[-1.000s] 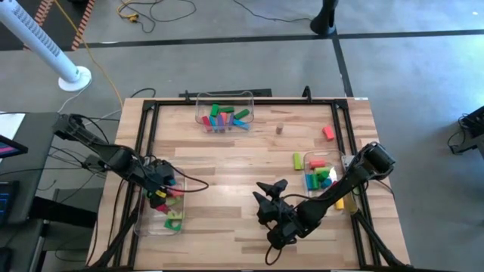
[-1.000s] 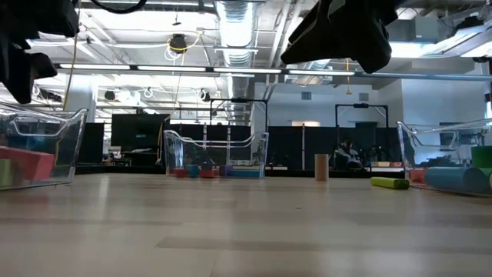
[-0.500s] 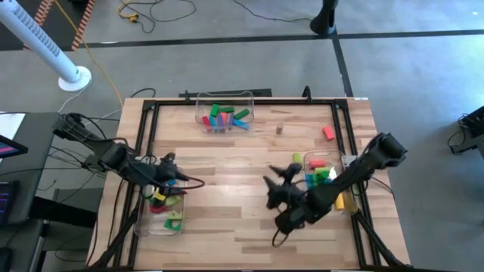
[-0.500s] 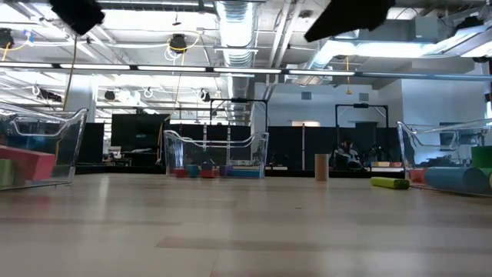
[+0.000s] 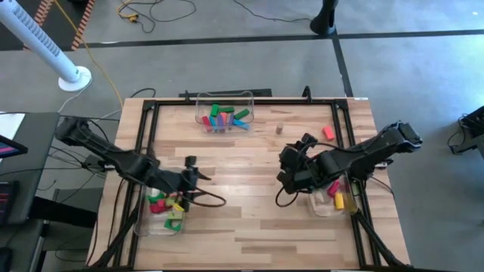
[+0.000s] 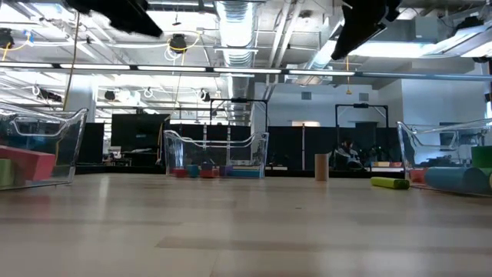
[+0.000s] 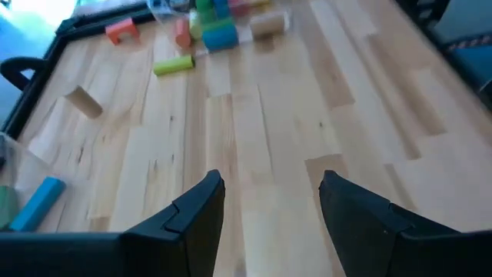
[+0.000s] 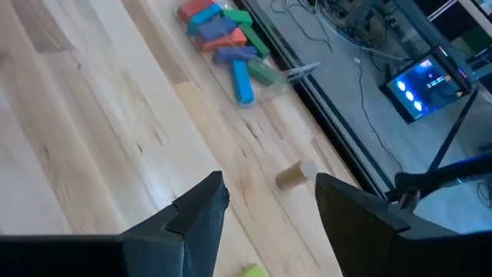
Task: Sort blocks by size
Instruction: Put the brown cylindrical block into the right transparent bin
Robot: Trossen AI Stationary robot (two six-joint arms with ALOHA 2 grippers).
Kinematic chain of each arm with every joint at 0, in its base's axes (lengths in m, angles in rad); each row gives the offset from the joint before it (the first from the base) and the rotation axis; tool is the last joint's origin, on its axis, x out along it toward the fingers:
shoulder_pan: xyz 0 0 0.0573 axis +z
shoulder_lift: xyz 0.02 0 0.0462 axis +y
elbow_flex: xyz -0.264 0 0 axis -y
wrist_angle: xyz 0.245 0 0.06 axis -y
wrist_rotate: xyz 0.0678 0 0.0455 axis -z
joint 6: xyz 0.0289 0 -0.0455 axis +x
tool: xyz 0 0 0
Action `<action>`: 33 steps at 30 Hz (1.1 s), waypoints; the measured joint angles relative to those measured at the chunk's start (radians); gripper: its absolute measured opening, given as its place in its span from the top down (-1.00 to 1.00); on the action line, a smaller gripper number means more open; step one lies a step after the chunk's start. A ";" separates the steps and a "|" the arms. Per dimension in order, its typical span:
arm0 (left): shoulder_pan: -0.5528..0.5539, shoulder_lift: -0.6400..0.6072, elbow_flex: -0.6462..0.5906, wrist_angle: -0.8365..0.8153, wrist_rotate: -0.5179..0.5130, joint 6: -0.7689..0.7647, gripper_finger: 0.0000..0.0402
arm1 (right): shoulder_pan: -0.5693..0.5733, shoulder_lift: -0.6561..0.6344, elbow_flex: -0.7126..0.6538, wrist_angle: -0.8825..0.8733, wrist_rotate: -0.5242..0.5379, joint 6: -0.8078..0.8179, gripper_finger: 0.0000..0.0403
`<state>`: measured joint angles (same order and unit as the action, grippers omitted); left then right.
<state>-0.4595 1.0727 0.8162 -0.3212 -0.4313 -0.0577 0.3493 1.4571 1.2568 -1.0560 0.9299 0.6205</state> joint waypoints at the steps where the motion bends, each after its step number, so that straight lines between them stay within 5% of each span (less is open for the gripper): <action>1: 0.008 0.031 0.000 0.015 0.000 0.010 -0.02 | -0.002 -0.002 0.000 -0.007 -0.006 0.000 -0.16; 14: 0.091 0.261 0.000 0.298 0.002 0.156 -0.01 | -0.105 0.002 -0.047 -0.014 -0.118 -0.051 -0.16; 26: 0.269 0.358 0.000 0.415 0.184 0.147 0.13 | -0.568 0.002 -0.207 0.345 -0.407 -0.474 -0.16; 33: 0.306 0.387 -0.001 0.440 0.296 0.117 0.17 | -0.834 0.001 -0.216 0.477 -0.712 -0.548 -0.16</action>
<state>-0.1539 1.4601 0.8150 0.1192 -0.1352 0.0594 -0.4848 1.4582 1.0408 -0.5794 0.2176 0.0728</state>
